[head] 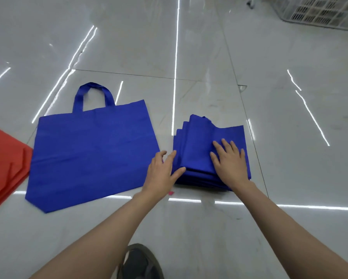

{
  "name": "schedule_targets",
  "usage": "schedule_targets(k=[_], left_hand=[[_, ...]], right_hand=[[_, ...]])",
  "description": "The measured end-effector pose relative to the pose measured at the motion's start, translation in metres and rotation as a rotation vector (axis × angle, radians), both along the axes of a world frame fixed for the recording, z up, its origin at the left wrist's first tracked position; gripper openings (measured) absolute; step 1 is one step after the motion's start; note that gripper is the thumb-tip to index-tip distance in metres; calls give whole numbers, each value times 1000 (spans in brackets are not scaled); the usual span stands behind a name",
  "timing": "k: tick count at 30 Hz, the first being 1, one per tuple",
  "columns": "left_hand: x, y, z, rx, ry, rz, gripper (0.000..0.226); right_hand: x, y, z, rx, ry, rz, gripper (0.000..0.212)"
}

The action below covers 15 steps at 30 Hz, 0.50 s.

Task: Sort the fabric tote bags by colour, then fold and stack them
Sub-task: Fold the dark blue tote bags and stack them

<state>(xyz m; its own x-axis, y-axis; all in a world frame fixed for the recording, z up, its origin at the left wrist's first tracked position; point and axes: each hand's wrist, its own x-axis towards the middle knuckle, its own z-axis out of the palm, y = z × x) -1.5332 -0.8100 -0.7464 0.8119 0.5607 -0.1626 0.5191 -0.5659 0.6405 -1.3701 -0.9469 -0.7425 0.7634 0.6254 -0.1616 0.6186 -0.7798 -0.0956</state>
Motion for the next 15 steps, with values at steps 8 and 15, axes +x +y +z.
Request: schedule_targets(k=[8, 15], left_hand=[[-98, 64, -5, 50, 13, 71, 46], [-169, 108, -19, 77, 75, 183, 49]], right_hand=[[-73, 56, 59, 766, -251, 361, 27], [-142, 129, -5, 162, 259, 703, 31]])
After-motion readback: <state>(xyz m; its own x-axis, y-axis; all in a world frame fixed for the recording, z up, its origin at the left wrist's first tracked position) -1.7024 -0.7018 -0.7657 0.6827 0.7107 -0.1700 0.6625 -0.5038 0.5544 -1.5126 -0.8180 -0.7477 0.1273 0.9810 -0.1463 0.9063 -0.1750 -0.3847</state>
